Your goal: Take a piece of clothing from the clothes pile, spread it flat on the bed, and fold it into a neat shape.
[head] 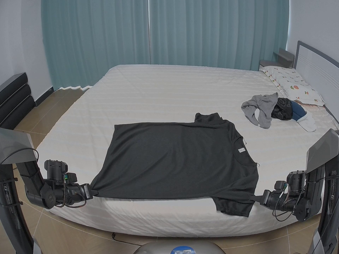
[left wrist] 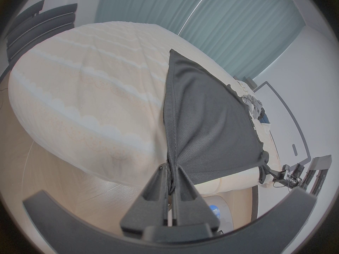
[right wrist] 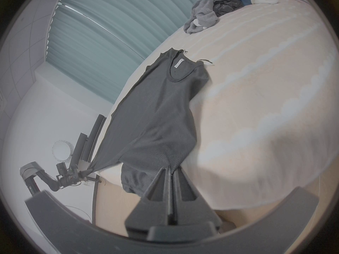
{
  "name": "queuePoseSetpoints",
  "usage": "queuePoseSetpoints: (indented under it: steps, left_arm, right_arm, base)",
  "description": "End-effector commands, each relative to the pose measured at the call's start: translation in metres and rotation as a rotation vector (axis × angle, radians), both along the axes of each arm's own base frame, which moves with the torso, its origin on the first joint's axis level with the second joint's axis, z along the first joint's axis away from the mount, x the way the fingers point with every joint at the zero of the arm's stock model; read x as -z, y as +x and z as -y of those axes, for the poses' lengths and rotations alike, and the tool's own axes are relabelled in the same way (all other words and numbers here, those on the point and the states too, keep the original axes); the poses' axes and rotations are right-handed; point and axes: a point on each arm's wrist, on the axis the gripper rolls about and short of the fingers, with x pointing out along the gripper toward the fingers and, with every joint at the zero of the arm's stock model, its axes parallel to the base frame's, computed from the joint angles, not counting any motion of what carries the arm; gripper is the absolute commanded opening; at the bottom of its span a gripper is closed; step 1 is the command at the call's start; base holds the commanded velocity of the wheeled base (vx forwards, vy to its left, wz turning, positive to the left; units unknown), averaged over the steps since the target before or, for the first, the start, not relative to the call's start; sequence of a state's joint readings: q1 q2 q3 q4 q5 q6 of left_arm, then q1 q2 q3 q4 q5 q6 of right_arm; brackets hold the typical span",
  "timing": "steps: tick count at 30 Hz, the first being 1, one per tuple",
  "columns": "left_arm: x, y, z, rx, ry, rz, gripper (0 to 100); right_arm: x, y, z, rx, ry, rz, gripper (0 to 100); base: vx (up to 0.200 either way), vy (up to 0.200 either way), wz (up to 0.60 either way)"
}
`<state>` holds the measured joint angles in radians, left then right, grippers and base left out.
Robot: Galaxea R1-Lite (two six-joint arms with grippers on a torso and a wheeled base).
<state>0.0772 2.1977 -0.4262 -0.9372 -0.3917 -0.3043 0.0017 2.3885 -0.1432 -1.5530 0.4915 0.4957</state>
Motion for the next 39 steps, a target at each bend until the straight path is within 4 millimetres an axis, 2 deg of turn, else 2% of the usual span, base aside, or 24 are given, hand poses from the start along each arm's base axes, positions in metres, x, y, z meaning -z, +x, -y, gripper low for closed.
queuePoseSetpoints:
  steps: [1, 7, 18, 23, 39]
  left_arm:
    - [-0.007, -0.002, -0.002, -0.009, 0.011, 0.02, 0]
    - [-0.014, -0.009, -0.002, 0.011, 0.032, 0.038, 0]
    - [-0.004, -0.021, -0.003, 0.068, 0.157, 0.01, 0]
    - [-0.003, -0.029, -0.002, 0.103, 0.185, -0.001, 0]
    - [-0.001, -0.049, -0.003, 0.189, 0.304, -0.023, 0]
  right_arm:
    - [-0.009, -0.019, 0.006, -0.034, -0.018, -0.003, 0]
    - [-0.014, -0.033, 0.008, -0.053, 0.001, -0.027, 0]
    - [-0.011, -0.036, 0.012, -0.036, -0.006, -0.065, 0]
    - [-0.008, -0.04, 0.015, -0.072, -0.066, -0.081, 0]
    - [-0.026, -0.055, 0.016, -0.124, -0.128, -0.112, 0]
  base:
    - [0.0, 0.0, 0.0]
    - [0.0, 0.0, 0.0]
    - [0.0, 0.0, 0.0]
    - [0.0, 0.0, 0.0]
    - [0.0, 0.0, 0.0]
